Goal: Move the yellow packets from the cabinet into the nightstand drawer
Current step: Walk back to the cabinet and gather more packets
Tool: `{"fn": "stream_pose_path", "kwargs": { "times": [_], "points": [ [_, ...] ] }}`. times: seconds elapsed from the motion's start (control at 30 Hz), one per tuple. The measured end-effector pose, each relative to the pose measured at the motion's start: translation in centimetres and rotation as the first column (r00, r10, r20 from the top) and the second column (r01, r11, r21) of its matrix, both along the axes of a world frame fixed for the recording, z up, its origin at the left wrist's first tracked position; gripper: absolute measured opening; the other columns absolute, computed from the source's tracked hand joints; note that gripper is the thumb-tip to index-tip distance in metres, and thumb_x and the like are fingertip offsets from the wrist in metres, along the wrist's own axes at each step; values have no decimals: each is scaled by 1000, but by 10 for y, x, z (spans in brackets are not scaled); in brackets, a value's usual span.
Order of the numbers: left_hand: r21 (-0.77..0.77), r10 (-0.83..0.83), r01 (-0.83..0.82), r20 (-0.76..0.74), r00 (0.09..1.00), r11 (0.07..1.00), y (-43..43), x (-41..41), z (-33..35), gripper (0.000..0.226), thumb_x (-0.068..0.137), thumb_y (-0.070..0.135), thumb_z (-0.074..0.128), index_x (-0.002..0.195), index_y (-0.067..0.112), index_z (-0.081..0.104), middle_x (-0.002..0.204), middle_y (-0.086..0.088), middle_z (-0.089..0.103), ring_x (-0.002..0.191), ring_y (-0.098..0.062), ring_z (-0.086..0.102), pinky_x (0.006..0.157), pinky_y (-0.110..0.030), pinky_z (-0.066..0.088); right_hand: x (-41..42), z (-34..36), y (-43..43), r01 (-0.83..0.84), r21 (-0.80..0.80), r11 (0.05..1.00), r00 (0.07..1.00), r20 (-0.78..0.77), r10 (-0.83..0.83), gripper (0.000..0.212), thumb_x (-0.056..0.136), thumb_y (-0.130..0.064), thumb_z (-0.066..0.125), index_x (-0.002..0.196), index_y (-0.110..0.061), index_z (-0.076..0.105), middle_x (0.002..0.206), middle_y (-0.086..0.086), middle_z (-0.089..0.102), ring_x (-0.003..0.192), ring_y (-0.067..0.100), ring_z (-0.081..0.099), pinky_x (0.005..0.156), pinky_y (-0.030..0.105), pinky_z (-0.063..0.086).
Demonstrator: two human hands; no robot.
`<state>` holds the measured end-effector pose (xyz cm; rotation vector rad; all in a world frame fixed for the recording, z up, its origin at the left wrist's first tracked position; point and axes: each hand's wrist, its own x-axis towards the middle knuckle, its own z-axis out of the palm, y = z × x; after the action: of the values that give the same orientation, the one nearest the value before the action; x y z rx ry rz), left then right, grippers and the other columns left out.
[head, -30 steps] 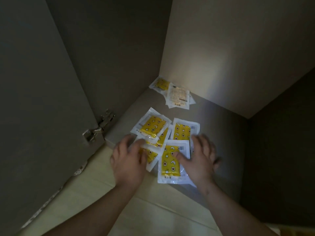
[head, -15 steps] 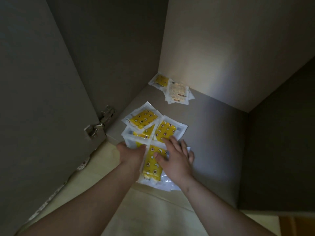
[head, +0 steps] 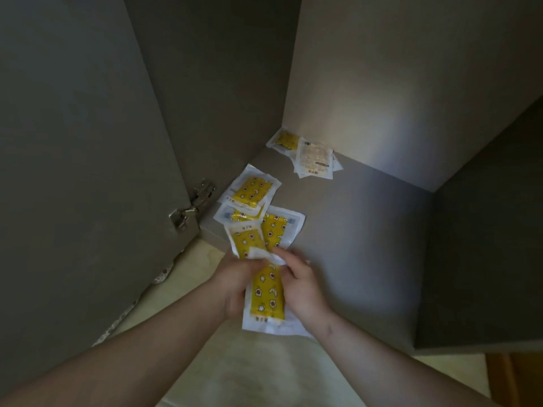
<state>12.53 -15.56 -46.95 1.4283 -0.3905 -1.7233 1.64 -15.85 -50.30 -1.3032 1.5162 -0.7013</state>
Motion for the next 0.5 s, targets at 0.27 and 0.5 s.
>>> {"fn": "stream_pose_path", "kwargs": {
  "times": [0.27, 0.5],
  "points": [
    [117, -63, 73, -92, 994, 990, 21, 26, -6, 38, 93, -5, 43, 129, 3, 51, 109, -25, 63, 80, -34, 65, 75, -44, 52, 3, 23, 8, 115, 183, 976, 930, 326, -170, 58, 84, 18, 49, 104, -36, 58, 114, 3, 62, 95, 16, 64, 80, 28, 57],
    [126, -81, 87, -53, 995, 988, 24, 43, -10, 29, 93, 5, 52, 122, 6, 55, 108, -21, 67, 81, -32, 68, 67, -43, 56, 13, 28, -4, 224, 294, 929, 797, 493, -348, 59, 79, 19, 58, 109, -32, 56, 107, 15, 64, 93, 34, 66, 77, 43, 57]
  ]
}}
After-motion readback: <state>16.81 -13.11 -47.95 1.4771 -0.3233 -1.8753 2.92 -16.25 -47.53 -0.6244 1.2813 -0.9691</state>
